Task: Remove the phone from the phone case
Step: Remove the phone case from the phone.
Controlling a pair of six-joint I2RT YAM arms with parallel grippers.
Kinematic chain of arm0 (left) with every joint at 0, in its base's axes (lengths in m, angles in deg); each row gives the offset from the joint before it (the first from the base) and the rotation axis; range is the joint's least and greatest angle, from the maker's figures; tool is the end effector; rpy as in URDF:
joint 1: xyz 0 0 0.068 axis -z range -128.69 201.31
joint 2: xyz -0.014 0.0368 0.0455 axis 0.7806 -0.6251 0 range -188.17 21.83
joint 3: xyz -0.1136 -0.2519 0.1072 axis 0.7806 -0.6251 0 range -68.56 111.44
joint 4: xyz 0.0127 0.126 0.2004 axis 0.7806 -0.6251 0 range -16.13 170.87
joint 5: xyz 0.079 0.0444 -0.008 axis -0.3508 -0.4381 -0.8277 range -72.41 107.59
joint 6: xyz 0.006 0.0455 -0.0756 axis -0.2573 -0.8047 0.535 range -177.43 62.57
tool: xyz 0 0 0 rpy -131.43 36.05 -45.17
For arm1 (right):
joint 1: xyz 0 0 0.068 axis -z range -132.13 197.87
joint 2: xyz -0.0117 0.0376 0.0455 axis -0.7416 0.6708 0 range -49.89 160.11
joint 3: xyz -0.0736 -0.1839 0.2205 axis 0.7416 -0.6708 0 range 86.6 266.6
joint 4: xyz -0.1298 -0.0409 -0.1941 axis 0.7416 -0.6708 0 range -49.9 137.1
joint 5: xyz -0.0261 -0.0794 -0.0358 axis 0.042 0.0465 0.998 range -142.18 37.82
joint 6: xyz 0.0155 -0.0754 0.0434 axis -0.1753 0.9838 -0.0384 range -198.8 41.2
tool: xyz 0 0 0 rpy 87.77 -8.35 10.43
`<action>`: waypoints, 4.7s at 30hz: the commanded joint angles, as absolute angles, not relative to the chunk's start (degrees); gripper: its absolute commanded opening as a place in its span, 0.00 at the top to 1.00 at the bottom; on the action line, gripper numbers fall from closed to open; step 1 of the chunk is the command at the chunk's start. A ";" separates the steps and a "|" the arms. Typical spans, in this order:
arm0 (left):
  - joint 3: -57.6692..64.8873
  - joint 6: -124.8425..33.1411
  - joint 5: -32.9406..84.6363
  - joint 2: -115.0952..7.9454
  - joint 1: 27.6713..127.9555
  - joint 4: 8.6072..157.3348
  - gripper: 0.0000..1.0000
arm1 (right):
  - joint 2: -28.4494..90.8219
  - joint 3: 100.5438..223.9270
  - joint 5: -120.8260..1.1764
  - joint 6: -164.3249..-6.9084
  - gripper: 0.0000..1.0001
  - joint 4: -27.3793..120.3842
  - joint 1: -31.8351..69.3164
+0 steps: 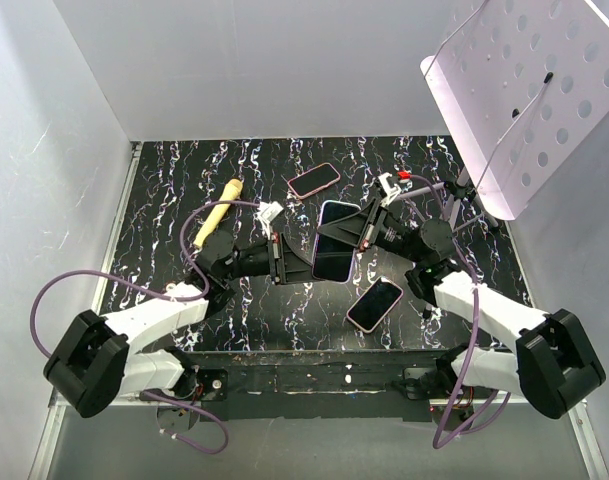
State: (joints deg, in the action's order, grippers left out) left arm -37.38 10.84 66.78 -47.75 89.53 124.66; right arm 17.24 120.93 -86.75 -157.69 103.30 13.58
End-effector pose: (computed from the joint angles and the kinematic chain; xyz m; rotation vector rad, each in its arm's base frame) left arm 0.1620 -0.2032 0.3066 0.3920 1.8979 -1.9983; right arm 0.1828 0.1786 0.3662 -0.0819 1.5350 2.0036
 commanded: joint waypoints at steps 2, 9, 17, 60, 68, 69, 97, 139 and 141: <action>-39.99 15.08 43.08 -48.31 90.43 119.44 0.80 | 18.83 125.54 -85.06 -165.37 0.99 125.22 4.46; -39.12 14.47 43.26 -51.90 91.83 122.09 0.96 | 22.96 125.18 -80.23 -163.27 0.99 128.84 0.85; -43.23 -2.92 23.95 -47.79 92.97 104.60 1.00 | 22.00 124.66 -70.66 -166.06 0.99 131.97 -0.38; -37.10 11.80 55.20 -10.58 92.62 90.93 0.17 | 12.68 126.68 -77.50 -151.31 0.99 96.14 9.72; -37.89 23.96 53.62 -20.52 92.89 113.47 0.31 | 12.16 126.59 -76.80 -151.49 0.99 96.14 9.72; -37.97 24.30 53.53 -20.97 92.97 114.61 0.32 | 12.16 126.50 -76.71 -151.40 0.99 96.23 9.72; -40.61 20.97 45.10 -22.90 93.06 106.54 0.42 | 11.72 124.92 -76.18 -153.42 0.99 100.01 9.37; -40.35 26.60 34.64 -19.73 93.06 105.22 0.48 | 12.77 124.22 -72.93 -153.16 0.99 99.04 5.68; -40.35 26.07 34.46 -20.27 93.06 104.52 0.48 | 12.68 124.57 -72.93 -153.24 0.99 98.95 5.51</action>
State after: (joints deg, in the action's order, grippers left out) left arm -43.30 29.00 38.12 -18.66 93.47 106.06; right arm 13.37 123.24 -69.24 -151.23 92.55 7.36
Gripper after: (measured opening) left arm 0.525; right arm 0.226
